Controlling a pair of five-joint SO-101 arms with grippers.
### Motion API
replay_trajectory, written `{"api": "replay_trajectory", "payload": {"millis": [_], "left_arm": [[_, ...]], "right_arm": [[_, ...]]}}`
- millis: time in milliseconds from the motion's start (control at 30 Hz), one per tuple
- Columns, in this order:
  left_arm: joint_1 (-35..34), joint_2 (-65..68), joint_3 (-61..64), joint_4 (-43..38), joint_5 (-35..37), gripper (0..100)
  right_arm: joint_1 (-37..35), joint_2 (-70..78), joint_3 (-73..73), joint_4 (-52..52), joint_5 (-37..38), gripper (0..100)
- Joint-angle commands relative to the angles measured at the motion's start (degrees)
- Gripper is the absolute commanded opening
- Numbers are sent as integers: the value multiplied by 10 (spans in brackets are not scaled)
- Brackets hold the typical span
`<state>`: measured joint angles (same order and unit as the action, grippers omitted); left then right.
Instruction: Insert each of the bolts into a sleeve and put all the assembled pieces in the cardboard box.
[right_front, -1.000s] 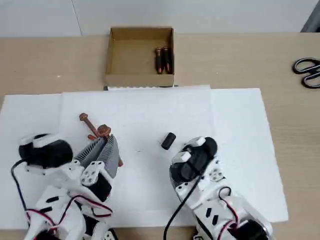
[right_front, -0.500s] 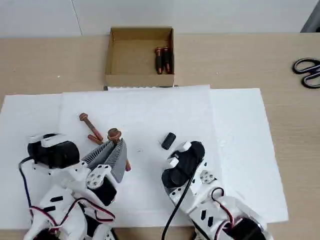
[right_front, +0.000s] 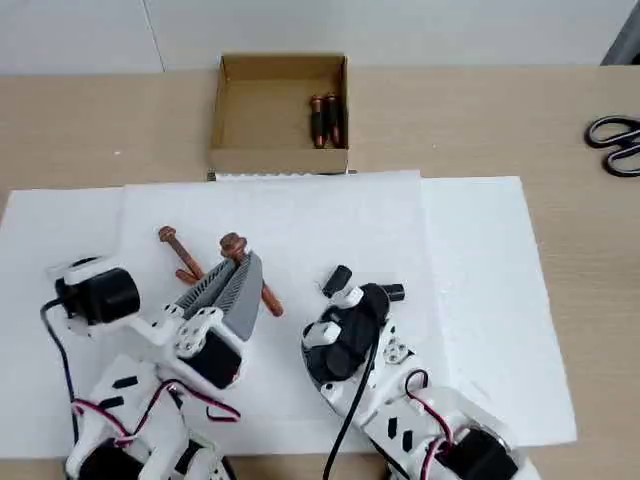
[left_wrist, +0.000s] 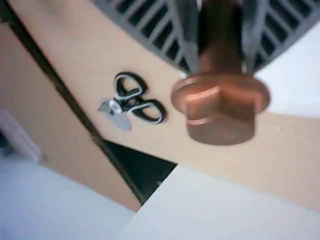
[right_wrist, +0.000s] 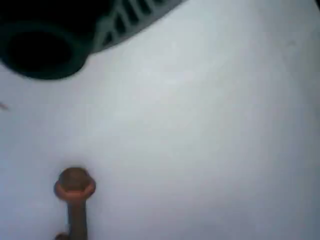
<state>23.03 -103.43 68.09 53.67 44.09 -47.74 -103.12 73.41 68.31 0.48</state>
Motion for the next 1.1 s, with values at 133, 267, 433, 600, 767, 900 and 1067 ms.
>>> {"api": "replay_trajectory", "payload": {"millis": [133,267,433,600,767,900,1067], "left_arm": [[4,-4,27,-53,19,19],[6,-4,34,-50,19,18],[45,-4,44,-49,19,18],[55,-4,72,-51,18,18],[55,-4,80,-49,18,18],[56,-4,87,-49,18,18],[56,-4,93,-43,17,18]], "right_arm": [[-4,0,-4,-26,8,3],[-4,0,4,-51,8,3],[-4,0,16,-58,8,3],[-4,0,21,-83,8,3],[-4,0,21,-84,8,3],[-4,0,18,-84,8,3],[-3,0,18,-84,8,3]]}}
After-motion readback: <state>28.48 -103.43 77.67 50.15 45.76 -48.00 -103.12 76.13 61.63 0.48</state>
